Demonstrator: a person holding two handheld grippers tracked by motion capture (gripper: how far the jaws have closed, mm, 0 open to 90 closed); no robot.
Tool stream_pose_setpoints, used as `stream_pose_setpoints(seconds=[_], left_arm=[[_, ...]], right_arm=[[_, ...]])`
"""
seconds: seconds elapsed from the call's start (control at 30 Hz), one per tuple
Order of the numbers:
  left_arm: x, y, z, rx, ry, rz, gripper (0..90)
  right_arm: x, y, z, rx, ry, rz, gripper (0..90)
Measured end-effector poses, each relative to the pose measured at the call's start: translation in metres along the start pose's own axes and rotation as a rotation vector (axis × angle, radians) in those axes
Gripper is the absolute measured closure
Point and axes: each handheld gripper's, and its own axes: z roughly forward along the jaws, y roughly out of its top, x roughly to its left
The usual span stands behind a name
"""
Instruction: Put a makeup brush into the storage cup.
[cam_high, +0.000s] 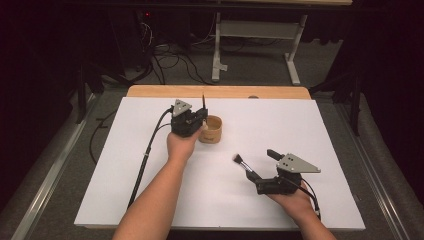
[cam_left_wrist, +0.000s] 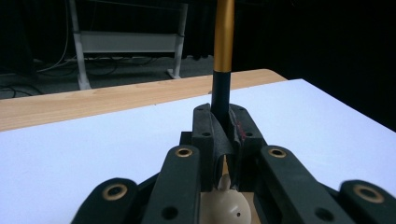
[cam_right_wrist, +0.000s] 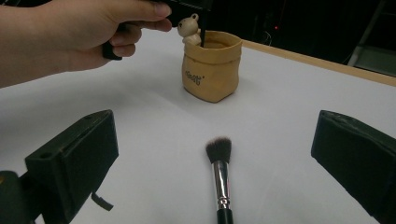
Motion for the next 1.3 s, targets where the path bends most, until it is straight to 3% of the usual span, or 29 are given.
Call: stream_pose_setpoints(seconds=[0.43, 0.57, 0.63, 0.97, 1.3], left_arm=[[0.0, 0.001, -0.001, 0.001, 0.005, 0.002, 82.0], [0.0, 0.002, -0.002, 0.01, 0.006, 0.018, 64.0], [0.0, 0.002, -0.003, 0.014, 0.007, 0.022, 59.0], [-0.004, 0.005, -0.01, 0.01, 0.012, 0.046, 47.5], [-0.009, 0.006, -0.017, 0.038, 0.005, 0.073, 36.7]], right_arm=[[0.0, 0.0, 0.0, -0.001, 0.005, 0.003, 2.1], [0.001, 0.0, 0.0, 0.004, 0.001, 0.005, 2.2], [0.001, 0.0, 0.0, 0.006, 0.001, 0.002, 2.1], [0.002, 0.0, 0.001, 0.005, 0.004, 0.002, 2.1], [0.002, 0.0, 0.0, 0.003, 0.0, -0.006, 2.2]])
